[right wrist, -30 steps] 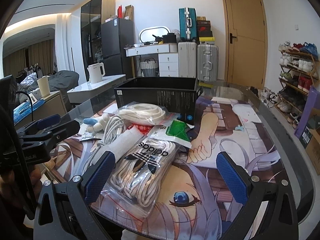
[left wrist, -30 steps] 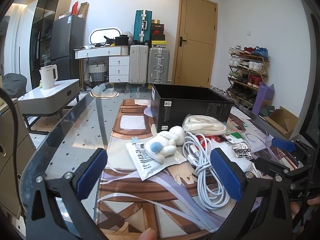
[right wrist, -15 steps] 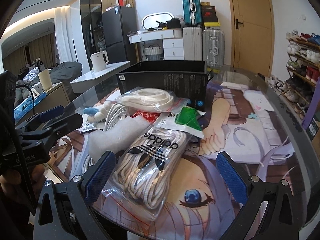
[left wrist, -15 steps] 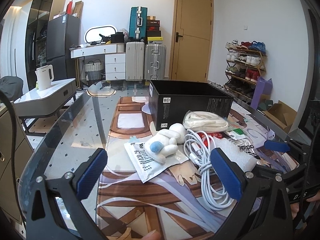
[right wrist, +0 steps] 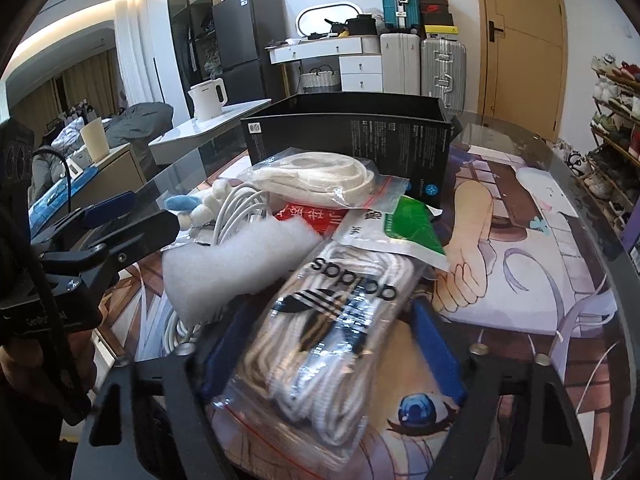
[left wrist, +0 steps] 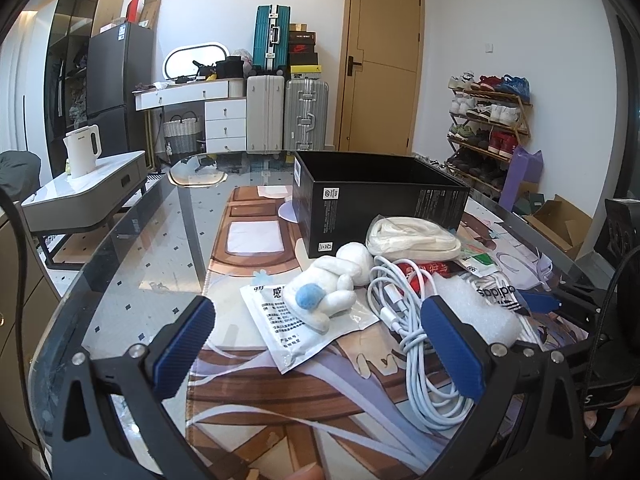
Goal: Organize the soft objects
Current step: 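Lower the right gripper onto the adidas bag of white cords and close, then grasp the white foam piece with the left gripper while the right gripper holds the adidas bag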
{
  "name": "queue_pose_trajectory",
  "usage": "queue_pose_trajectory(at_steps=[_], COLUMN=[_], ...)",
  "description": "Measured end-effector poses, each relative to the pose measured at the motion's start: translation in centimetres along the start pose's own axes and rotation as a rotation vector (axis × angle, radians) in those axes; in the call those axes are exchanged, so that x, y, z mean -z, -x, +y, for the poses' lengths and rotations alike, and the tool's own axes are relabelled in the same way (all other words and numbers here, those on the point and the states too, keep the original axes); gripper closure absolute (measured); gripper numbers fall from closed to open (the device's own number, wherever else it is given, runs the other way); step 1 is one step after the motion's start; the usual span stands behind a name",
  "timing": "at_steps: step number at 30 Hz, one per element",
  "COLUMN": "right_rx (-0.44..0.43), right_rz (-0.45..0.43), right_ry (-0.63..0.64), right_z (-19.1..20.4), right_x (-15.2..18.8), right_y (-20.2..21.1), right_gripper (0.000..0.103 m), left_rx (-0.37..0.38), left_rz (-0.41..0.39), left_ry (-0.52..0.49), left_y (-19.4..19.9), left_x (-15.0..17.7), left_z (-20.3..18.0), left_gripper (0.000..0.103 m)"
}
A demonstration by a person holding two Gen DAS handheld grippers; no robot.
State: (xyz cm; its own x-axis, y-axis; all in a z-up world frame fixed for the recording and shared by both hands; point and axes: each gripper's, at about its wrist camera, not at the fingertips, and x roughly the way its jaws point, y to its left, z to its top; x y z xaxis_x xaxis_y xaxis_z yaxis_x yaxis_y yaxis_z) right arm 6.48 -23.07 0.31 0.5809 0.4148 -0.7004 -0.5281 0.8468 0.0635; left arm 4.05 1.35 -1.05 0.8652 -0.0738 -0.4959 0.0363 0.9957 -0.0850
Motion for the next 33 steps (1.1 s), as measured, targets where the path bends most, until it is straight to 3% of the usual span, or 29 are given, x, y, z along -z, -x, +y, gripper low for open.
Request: queue_pose_trajectory(at_steps=[15,23,33], right_rx=[-0.004,-0.003,0.026], right_rz=[-0.053,-0.144,-0.219], right_ry=[0.014,0.019,-0.016], right_z=[-0.6,-0.4,-1.7], right_x=[1.5,2.0,2.4], right_y=[2.5,5.5,8.4], right_gripper=[0.060,0.061,0.061], left_rx=[0.045,0.107,0.179], left_rz=[0.005,-0.006,0.000], left_ry=[0.016,-0.023,-0.146], left_y=[0.5,1.7,2.3], left_x=[-0.1,-0.2,0.2], left_z=[-0.7,-2.5,-6.9], left_gripper=[0.000,0.000,0.001])
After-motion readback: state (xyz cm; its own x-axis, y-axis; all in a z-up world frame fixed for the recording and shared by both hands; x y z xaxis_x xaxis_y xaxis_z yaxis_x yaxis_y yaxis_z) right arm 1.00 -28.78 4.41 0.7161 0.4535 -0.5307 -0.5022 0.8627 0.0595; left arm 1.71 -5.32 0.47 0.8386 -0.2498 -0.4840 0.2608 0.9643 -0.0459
